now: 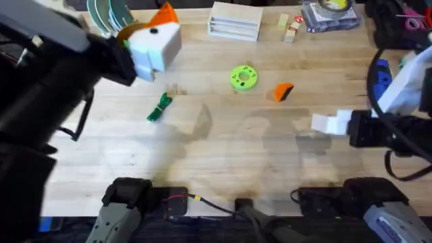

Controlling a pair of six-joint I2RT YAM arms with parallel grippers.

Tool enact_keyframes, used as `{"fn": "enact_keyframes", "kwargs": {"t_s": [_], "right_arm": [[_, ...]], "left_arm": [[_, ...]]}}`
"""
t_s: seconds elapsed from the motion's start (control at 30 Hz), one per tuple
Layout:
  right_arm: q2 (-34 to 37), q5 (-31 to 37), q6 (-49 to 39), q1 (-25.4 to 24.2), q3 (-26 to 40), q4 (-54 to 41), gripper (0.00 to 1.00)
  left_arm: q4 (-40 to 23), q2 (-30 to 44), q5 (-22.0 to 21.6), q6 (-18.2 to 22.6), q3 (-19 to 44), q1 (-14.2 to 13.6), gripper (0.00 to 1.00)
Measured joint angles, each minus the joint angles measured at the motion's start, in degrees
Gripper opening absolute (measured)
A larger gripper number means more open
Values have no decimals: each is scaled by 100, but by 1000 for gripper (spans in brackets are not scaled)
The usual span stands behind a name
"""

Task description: Pick up the gripper from the table and insert it into the empty holder that is missing its gripper. Then pick up a screw, insert it into the mounting hole, and use the screwdriver to tighten it. Finally, clean up the table by picking up the vegetable and placing it into the bucket.

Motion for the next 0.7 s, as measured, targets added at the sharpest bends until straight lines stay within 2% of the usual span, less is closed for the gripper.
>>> {"fn": "enact_keyframes", "kwargs": {"t_s": [0.13, 0.4, 0.5, 0.7], "right_arm": [[1, 0, 1, 0, 0, -754, 991], [0, 0, 0, 0, 0, -772, 991], [0, 0, 1, 0, 0, -772, 991], [1, 0, 0, 0, 0, -773, 992]], "left_arm": [[608, -580, 0, -1, -790, 0, 992], [2210, -1624, 10, -1, -2574, -5, 993], [2769, -1976, 19, 1, -3168, -86, 993], [3392, -2750, 22, -1, -4061, -298, 993]]}}
